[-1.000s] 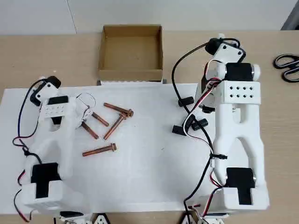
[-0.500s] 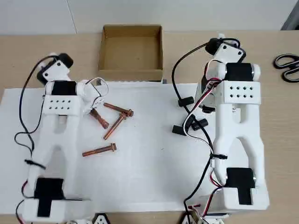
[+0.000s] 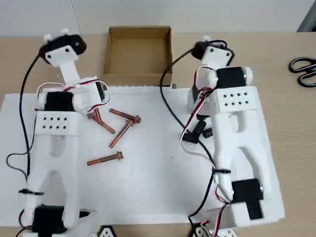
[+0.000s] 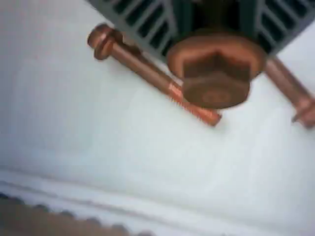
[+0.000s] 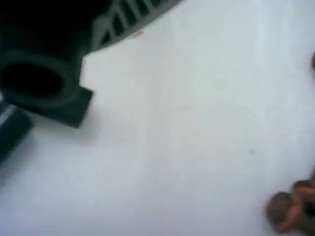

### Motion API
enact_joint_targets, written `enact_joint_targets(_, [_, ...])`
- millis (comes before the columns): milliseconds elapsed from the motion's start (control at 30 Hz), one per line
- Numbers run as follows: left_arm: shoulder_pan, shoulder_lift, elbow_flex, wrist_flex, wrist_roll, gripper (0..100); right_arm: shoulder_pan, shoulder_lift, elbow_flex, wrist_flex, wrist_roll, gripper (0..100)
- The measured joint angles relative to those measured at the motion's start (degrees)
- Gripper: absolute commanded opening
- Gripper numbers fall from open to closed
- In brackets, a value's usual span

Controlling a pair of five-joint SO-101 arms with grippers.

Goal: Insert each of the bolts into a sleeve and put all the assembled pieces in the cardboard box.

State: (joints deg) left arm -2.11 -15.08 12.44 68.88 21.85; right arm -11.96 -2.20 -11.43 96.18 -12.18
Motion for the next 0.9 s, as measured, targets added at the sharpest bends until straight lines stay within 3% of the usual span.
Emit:
enact_joint_targets(167, [0.00,-4.31,1.49,-4.57,-4.57,0,-3.52,-6.42,0.00,0.00,0.00,0.3])
enact_joint_targets(467, [5.63,-22.07,11.69,-5.98,-5.45,0,-9.58,-19.16,0.70,1.23,0.00,0.3])
enact_joint_targets(700, [7.30,-41.49,27.87,-13.45,-5.45,0,-12.92,-28.31,10.37,1.49,0.00,0.3])
enact_joint_targets(900, [7.30,-56.62,44.84,-23.47,-5.45,0,-14.33,-36.84,24.53,-4.40,0.00,0.3])
